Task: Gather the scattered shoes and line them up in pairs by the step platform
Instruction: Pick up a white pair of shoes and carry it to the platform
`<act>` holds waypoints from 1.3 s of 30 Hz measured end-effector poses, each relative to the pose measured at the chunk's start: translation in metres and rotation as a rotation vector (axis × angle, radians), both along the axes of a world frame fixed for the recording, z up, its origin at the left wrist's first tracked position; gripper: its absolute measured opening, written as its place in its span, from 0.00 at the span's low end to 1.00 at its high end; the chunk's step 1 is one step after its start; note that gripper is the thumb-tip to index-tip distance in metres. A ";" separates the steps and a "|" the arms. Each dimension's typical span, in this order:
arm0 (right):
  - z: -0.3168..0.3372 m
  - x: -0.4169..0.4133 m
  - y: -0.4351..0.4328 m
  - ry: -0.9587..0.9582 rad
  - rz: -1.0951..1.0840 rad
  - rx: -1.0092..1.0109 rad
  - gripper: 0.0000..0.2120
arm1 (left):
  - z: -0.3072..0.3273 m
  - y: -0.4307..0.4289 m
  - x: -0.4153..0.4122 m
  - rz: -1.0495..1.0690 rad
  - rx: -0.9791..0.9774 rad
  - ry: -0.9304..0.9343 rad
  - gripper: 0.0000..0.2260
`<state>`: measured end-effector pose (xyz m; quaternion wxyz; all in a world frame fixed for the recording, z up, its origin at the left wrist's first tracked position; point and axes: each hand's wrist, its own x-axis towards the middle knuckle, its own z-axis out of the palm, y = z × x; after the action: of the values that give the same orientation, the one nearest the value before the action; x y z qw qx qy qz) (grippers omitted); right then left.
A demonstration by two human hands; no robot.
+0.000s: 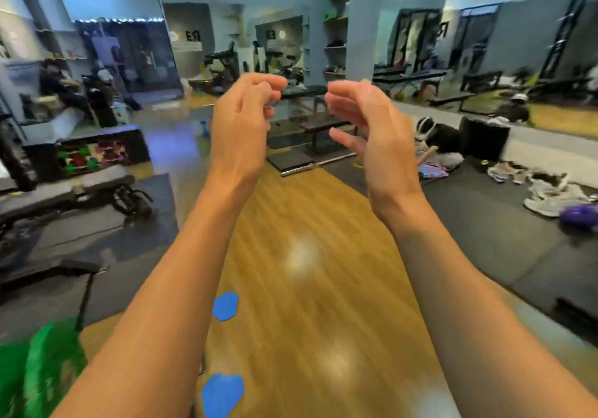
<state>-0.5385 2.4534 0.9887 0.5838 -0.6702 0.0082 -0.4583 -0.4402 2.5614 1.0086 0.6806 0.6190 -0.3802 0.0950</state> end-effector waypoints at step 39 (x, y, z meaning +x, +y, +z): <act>-0.035 0.090 -0.932 0.171 -0.946 0.034 0.14 | -0.045 -1.062 0.165 -0.882 0.131 0.029 0.12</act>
<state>-0.4485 1.5218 0.9541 0.3193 -0.6186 0.3676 -0.6167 -0.2748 1.4990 0.9631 0.6207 0.4407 -0.6036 -0.2372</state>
